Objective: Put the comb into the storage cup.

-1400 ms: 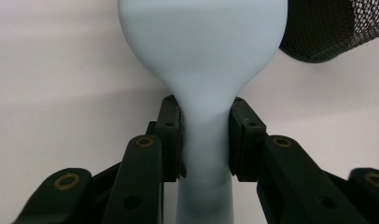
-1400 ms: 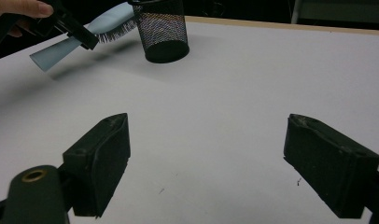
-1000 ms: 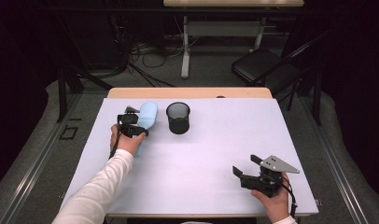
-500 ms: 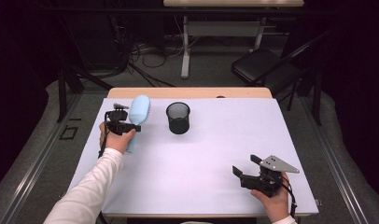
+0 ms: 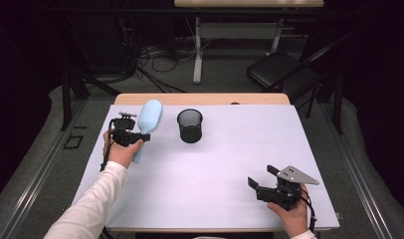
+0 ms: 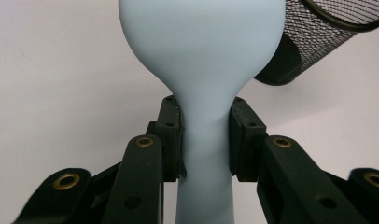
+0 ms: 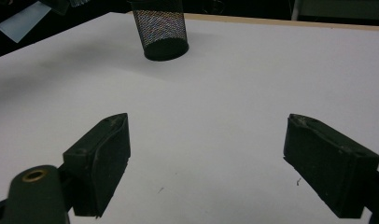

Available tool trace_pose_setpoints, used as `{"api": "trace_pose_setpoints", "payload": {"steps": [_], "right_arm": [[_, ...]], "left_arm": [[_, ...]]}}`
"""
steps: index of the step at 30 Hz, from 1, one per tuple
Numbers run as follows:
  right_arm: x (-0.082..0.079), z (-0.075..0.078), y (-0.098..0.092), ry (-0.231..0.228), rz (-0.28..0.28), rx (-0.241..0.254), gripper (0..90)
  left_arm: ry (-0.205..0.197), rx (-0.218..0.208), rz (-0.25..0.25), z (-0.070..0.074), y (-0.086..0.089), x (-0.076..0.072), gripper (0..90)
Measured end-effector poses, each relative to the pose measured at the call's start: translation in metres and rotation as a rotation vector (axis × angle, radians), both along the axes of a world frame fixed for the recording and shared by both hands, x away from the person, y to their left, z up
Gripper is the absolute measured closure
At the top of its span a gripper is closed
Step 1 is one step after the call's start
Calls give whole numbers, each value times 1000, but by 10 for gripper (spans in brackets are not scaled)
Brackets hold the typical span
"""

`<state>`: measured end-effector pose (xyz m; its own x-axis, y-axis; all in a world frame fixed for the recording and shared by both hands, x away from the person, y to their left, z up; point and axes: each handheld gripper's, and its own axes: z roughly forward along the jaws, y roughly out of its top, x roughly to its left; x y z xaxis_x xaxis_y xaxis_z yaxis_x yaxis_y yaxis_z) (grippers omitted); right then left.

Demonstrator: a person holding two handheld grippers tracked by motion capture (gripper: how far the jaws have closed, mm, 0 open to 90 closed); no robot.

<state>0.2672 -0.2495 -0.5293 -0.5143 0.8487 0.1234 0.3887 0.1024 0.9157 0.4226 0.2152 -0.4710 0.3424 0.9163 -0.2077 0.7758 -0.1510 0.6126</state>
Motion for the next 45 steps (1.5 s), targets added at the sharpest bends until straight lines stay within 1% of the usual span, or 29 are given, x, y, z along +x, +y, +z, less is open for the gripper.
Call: {"api": "trace_pose_setpoints", "payload": {"steps": [1,4,9,11,16,20,24,27,34,44,45], "right_arm": [[0,0,0,0,0,-1,143],[0,0,0,1,1,-1,143],[1,0,0,-1,2,-3,143],[0,0,0,1,2,-6,143],[0,-1,0,-1,2,-3,143],[0,0,0,3,5,-8,143],[0,-1,1,1,2,-5,143],[0,-1,1,2,2,-6,143],[0,-1,1,0,3,-8,143],[0,-1,1,3,4,-8,143],[0,-1,1,3,4,-8,143]], "left_arm": [[-7,7,-6,1,-1,-1,697],[-22,8,-30,2,-1,-5,697],[-42,-10,-59,6,-2,-12,697],[-53,-19,-70,9,-1,-14,697],[-77,-12,-91,17,1,-18,697],[-88,-23,-100,24,3,-22,697],[-100,-24,-125,31,3,-26,697],[-112,-24,-146,36,0,-30,697],[-124,-24,-196,48,-8,-39,697],[-147,-40,-251,53,-20,-47,697],[-145,-41,-256,54,-22,-48,697]]}}
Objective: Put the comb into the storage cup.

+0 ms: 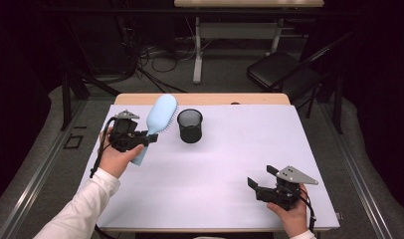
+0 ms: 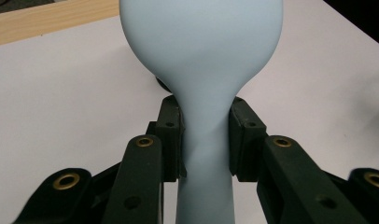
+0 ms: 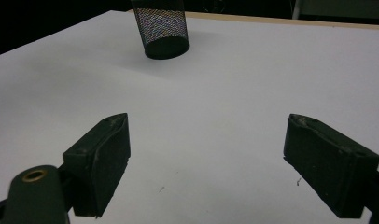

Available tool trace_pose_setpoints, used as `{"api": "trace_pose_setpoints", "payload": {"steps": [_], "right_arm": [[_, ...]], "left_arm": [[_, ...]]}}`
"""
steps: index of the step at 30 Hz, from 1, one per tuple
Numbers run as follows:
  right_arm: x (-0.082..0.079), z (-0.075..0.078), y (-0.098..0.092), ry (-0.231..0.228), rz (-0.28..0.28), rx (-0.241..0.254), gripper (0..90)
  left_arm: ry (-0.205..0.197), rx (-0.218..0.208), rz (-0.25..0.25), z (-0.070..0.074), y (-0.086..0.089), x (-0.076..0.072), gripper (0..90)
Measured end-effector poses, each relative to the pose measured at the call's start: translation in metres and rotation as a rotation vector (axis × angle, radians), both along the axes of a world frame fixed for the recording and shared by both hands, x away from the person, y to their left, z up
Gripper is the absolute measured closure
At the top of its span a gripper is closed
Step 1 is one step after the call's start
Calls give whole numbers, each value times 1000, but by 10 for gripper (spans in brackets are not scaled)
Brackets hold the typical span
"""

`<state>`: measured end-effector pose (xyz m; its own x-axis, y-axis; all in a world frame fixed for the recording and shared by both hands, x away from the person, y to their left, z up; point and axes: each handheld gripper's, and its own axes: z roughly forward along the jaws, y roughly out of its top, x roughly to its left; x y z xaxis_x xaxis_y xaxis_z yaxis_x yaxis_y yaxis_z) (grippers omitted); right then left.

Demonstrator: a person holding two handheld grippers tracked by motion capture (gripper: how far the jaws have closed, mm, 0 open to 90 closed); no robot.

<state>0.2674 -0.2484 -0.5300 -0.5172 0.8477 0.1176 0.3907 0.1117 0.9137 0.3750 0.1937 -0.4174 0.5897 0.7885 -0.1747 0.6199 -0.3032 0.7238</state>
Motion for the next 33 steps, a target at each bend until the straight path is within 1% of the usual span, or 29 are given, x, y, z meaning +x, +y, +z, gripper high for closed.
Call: {"api": "trace_pose_setpoints", "payload": {"steps": [9,10,11,14,17,19,20,30,33], "right_arm": [[0,0,0,3,-1,3,143],[0,0,0,3,-1,3,143],[0,0,0,4,1,0,143],[0,0,0,4,1,0,143],[1,-1,1,0,2,4,143],[1,-1,1,-1,4,3,143],[1,-1,1,-1,3,2,143],[1,-2,2,12,7,1,143],[1,-2,2,18,7,8,143]], "left_arm": [[-33,-19,-40,5,-12,-6,697],[-38,-30,-40,5,-14,-7,697],[-40,-27,-50,6,-15,-8,697],[-59,-45,-61,6,-22,-10,697],[-71,-52,-81,6,-28,-11,697],[-81,-68,-92,6,-32,-11,697],[-84,-84,-93,5,-35,-12,697],[-114,-132,-154,3,-59,-13,697],[-122,-158,-174,2,-69,-12,697]]}}
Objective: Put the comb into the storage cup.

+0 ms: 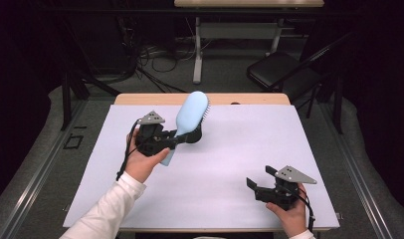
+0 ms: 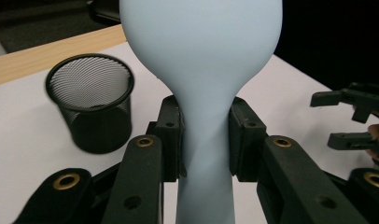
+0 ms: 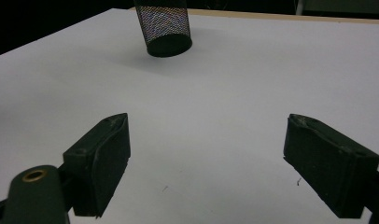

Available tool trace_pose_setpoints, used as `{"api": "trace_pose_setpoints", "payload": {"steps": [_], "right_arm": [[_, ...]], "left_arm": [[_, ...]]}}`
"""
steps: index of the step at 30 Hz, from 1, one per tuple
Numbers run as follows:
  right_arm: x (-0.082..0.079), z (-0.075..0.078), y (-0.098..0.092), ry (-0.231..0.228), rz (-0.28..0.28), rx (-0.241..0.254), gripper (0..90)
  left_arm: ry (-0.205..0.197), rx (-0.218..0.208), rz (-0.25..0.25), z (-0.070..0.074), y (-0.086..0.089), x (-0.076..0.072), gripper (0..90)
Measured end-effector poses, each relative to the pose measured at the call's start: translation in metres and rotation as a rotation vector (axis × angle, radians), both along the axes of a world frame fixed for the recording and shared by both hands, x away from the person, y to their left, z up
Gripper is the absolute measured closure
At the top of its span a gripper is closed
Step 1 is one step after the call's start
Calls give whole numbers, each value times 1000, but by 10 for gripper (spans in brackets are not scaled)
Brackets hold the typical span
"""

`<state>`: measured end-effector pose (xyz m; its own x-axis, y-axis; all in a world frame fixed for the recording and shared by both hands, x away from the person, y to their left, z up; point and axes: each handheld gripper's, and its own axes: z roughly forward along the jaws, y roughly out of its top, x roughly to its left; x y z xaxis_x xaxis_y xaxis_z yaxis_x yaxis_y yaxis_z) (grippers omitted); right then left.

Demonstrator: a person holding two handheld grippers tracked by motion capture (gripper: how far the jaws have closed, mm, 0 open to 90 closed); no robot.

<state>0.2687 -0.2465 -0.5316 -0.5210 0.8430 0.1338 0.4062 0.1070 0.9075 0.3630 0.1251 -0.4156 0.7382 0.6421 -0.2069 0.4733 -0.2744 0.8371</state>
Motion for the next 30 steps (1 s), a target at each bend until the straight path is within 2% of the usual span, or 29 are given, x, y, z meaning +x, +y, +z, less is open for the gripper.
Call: {"api": "trace_pose_setpoints", "payload": {"steps": [2,7,20,24,30], "right_arm": [[0,0,0,2,-2,-2,143],[0,0,-1,-3,-4,-3,143],[-1,2,0,-4,3,-8,143],[1,3,2,35,39,43,143],[2,9,11,69,70,8,143]], "left_arm": [[-3,-15,-11,-1,-6,0,697],[-22,-19,-35,-1,-17,-2,697],[-56,-62,-62,-4,-26,-7,697],[-59,-57,-75,-4,-28,-9,697],[-62,-55,-77,-4,-29,-11,697]]}}
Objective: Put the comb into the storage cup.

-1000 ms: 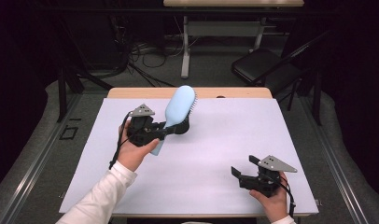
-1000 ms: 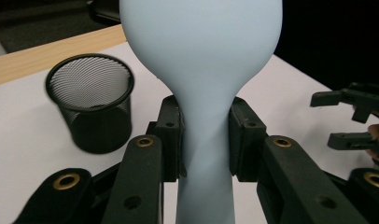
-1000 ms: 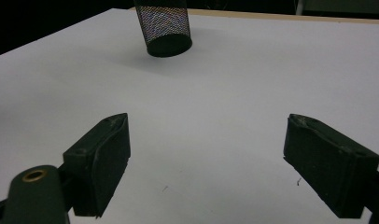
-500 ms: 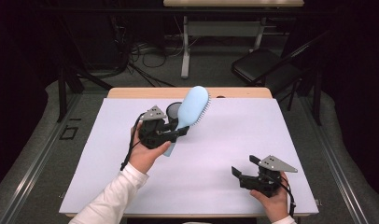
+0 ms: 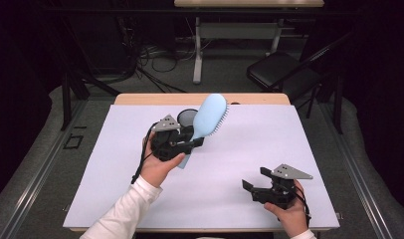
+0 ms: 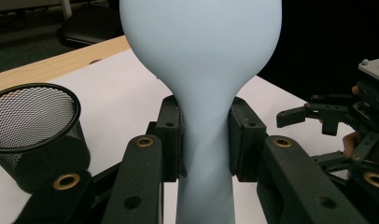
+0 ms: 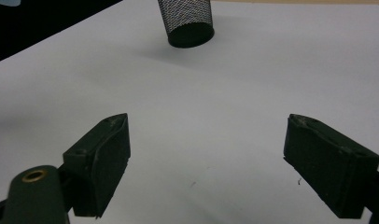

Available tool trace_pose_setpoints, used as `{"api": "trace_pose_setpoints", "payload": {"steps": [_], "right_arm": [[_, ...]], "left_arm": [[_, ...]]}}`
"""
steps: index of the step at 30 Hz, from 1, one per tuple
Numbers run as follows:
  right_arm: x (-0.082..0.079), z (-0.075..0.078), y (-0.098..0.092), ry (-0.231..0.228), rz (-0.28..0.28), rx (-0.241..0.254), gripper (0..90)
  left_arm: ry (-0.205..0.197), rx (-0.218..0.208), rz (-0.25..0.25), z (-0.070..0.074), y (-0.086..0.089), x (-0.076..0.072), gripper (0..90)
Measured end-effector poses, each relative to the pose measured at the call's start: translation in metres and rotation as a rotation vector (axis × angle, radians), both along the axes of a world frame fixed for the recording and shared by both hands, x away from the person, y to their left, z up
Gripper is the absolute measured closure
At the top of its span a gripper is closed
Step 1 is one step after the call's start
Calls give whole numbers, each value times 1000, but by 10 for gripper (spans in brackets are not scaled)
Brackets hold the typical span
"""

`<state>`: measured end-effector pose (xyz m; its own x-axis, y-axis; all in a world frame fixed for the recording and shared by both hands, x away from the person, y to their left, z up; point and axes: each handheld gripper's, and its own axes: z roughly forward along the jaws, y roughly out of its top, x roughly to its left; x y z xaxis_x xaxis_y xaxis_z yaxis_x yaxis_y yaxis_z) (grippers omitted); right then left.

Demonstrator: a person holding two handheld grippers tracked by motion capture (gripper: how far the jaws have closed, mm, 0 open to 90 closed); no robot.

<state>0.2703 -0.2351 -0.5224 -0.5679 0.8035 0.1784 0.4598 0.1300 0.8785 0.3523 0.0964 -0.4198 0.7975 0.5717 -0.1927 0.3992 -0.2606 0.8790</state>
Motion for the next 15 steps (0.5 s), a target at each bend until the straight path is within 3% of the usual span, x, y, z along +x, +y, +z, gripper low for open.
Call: {"api": "trace_pose_setpoints", "payload": {"steps": [4,9,14,15], "right_arm": [[-2,6,6,-1,29,5,143],[1,4,6,50,55,7,144],[8,2,3,100,49,41,144],[9,4,3,114,51,23,144]], "left_arm": [[-1,2,1,1,2,0,697],[-3,5,4,1,3,-1,697],[-3,5,9,1,4,-1,697],[-3,4,8,1,5,-1,697]]}}
